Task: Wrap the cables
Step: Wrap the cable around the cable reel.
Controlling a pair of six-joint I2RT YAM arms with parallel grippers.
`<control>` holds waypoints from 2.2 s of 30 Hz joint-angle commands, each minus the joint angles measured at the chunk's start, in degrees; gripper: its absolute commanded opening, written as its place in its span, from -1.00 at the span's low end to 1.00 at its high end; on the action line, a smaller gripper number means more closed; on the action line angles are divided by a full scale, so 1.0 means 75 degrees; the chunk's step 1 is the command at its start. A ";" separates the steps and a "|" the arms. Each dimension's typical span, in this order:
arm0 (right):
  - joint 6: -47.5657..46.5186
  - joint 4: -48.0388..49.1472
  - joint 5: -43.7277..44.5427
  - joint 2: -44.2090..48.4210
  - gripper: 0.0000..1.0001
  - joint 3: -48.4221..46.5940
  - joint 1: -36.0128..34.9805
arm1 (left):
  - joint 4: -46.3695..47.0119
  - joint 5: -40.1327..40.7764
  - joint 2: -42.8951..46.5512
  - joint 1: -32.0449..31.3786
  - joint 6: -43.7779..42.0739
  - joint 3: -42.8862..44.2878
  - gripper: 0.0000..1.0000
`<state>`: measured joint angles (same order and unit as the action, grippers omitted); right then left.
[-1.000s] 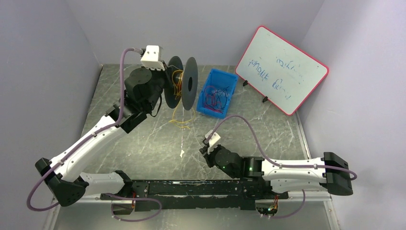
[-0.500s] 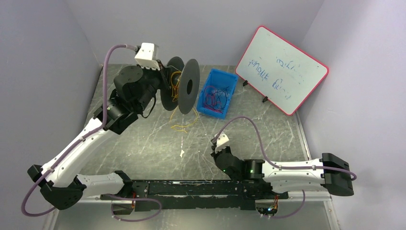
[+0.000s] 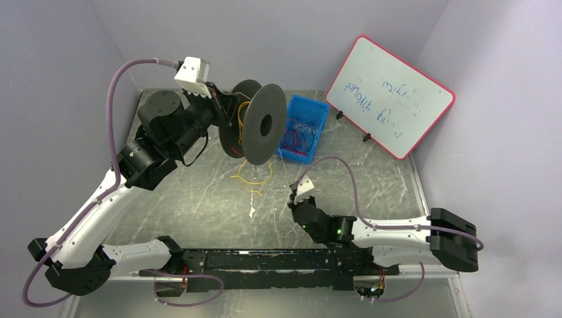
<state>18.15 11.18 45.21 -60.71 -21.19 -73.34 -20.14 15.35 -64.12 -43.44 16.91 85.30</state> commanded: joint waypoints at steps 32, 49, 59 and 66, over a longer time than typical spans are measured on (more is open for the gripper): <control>0.0859 0.2309 -0.1935 -0.2213 -1.00 -0.0815 -0.1210 | 0.1809 -0.0657 -0.0686 0.0023 0.0820 -0.0001 -0.86; 0.0968 0.1846 -0.1477 -0.3274 -1.00 -0.1962 -0.1330 | 0.2189 -0.0803 -0.0709 0.0021 0.0898 -0.0449 -0.86; 0.2098 0.1172 -0.0556 -0.3553 -1.00 -0.1932 -0.1325 | 0.2157 -0.0914 -0.0483 0.0028 0.0908 -0.0735 -0.86; 0.2574 0.1130 -0.0024 -0.3734 -1.00 -0.1748 -0.1297 | 0.2100 -0.1086 -0.0408 0.0025 0.0989 -0.0776 -0.86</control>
<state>33.63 20.32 40.45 -87.37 -35.40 -82.96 -10.50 9.13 -69.63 -43.44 22.33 78.89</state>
